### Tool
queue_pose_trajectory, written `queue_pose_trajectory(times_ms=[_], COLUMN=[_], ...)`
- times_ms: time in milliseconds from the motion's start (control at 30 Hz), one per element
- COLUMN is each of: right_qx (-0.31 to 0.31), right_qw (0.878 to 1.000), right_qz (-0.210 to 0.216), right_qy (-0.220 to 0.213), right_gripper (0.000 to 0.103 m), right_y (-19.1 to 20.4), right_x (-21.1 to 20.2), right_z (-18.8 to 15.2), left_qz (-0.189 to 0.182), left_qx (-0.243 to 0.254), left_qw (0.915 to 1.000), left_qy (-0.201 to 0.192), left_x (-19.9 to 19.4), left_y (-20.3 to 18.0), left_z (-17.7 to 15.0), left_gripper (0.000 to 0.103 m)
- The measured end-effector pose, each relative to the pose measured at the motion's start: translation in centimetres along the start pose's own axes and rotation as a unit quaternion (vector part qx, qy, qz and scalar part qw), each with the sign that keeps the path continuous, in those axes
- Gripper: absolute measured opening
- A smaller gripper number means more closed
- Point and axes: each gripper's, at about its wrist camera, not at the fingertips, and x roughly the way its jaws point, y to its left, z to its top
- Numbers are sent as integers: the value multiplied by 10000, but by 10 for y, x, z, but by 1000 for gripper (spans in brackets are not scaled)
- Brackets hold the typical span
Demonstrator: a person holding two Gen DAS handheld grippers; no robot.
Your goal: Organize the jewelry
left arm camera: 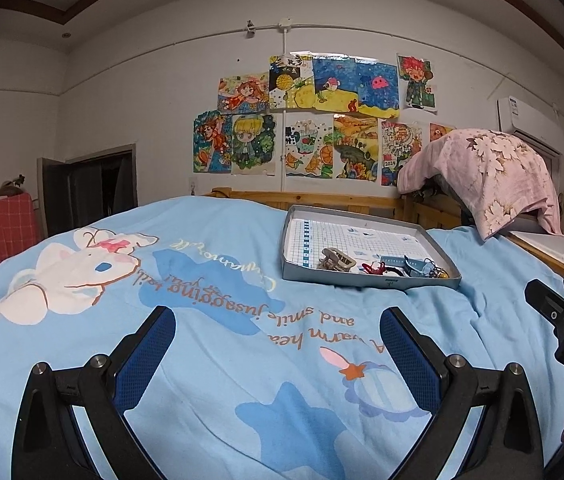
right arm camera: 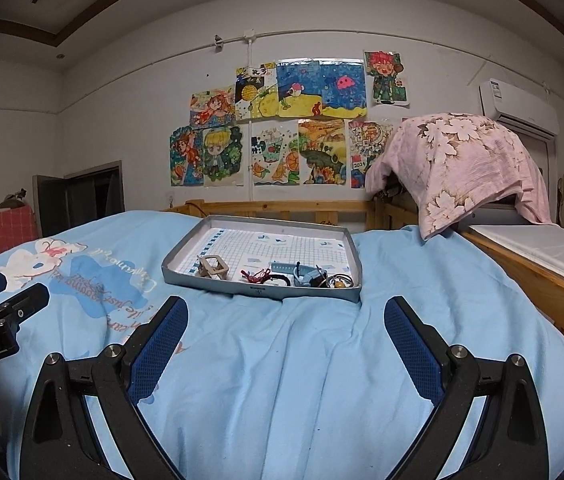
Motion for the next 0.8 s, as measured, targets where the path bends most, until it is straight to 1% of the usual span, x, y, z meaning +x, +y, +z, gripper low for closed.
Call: queue_pose_trajectory(times_ms=[800], right_qx=[-43], right_qw=[10000], right_qz=[68], right_qy=[46], right_gripper=[97], right_y=[9], right_x=[4], right_z=[-2], left_qz=[-14], left_qx=[24], left_qw=[10000], left_qy=[2], left_x=[-1], left_y=[-1], left_z=[0], left_gripper=[103])
